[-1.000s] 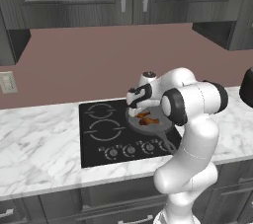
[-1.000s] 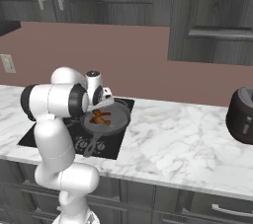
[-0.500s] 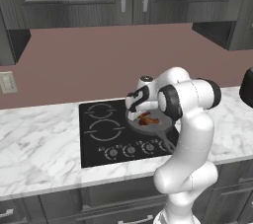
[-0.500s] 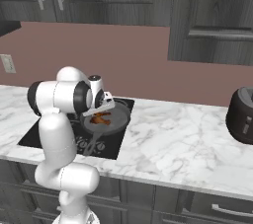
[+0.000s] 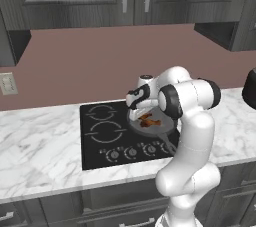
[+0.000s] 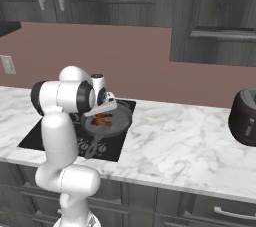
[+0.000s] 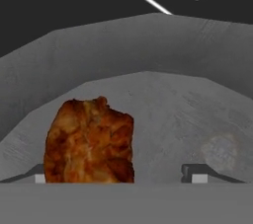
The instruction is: Take the chicken drumsticks from the pan and place one on each plate on the dining counter.
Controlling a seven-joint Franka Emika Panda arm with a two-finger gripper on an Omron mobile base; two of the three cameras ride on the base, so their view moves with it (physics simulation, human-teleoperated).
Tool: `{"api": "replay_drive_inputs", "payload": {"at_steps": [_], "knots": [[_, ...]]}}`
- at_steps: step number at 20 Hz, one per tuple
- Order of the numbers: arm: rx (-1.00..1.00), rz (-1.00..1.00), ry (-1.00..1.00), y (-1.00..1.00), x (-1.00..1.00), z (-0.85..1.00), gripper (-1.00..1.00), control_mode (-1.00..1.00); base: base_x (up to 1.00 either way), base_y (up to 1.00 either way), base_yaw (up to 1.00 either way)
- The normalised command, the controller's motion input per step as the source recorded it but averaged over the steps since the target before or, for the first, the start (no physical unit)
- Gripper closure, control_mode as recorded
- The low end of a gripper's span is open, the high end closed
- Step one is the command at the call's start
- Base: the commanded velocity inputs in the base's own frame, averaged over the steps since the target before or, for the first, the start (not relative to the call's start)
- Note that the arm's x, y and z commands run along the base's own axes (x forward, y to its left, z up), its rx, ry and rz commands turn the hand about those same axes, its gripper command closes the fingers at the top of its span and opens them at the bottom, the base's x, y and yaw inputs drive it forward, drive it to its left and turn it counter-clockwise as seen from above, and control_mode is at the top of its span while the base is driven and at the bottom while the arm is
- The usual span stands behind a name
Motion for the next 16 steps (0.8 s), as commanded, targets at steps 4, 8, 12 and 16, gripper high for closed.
{"api": "replay_drive_inputs", "payload": {"at_steps": [4, 8, 12, 16], "knots": [[0.0, 0.0, 0.03, 0.0, -0.16, -0.7, 1.0, -1.0, 0.0, 0.0, 0.0], [0.0, 0.0, 0.07, 0.05, -0.49, -0.52, 1.0, -1.0, 0.0, 0.0, 0.0], [0.0, 0.0, 0.17, 0.41, -0.52, -0.38, 1.0, -1.0, 0.0, 0.0, 0.0], [-0.01, 0.0, 0.24, 0.5, -0.5, -0.06, 1.0, -1.0, 0.0, 0.0, 0.0]]}}
